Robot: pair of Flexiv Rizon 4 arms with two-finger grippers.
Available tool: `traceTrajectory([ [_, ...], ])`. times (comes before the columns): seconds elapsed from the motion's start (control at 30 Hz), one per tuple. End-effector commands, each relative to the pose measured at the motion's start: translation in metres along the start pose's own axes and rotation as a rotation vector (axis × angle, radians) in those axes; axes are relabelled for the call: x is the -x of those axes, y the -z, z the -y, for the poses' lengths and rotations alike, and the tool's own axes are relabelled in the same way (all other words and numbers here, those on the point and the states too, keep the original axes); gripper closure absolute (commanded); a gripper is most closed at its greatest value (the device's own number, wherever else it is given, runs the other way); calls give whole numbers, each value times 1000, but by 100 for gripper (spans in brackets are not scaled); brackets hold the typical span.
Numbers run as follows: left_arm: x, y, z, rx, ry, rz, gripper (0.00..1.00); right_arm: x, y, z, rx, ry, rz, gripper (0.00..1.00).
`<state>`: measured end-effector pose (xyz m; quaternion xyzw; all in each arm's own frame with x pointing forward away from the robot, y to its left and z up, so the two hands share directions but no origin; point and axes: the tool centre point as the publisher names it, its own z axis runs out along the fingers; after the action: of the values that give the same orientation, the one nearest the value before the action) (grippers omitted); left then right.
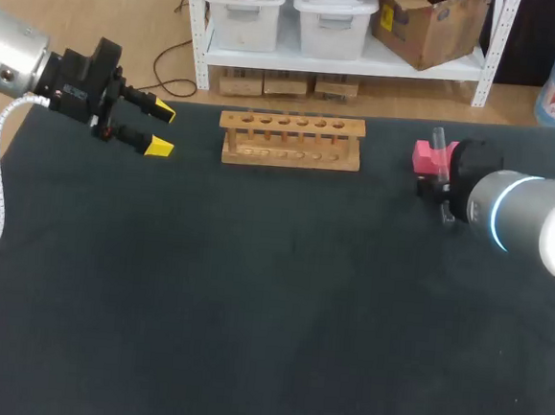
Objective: Grasp the test tube, adjust it, and insert it.
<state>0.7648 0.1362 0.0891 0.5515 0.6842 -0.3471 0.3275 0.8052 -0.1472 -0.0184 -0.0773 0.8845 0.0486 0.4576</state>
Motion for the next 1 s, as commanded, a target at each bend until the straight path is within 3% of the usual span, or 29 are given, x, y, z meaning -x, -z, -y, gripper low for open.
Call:
traceTrajectory([
  [0.03,-1,0,-1,-2,-2,1,0,-3,-2,1,19,4,167,36],
  [0.1,-1,0,-1,-2,-2,1,0,-3,-2,0,25,8,163,40],
  [0.13,-1,0,-1,-2,-2,1,0,-3,-2,0,26,9,161,47],
  [0.23,-1,0,-1,-2,-2,1,0,-2,-2,0,29,11,155,47],
  [0.43,-1,0,-1,-2,-2,1,0,-4,-4,-1,32,6,149,55],
  [0.6,-1,0,-1,-2,-2,1,0,-4,-4,-1,24,-1,142,70],
  [0.77,-1,0,-1,-2,-2,1,0,-5,-2,2,11,-27,136,65],
  [1.0,-1,0,-1,-2,-2,1,0,-6,0,3,-9,-41,126,100],
])
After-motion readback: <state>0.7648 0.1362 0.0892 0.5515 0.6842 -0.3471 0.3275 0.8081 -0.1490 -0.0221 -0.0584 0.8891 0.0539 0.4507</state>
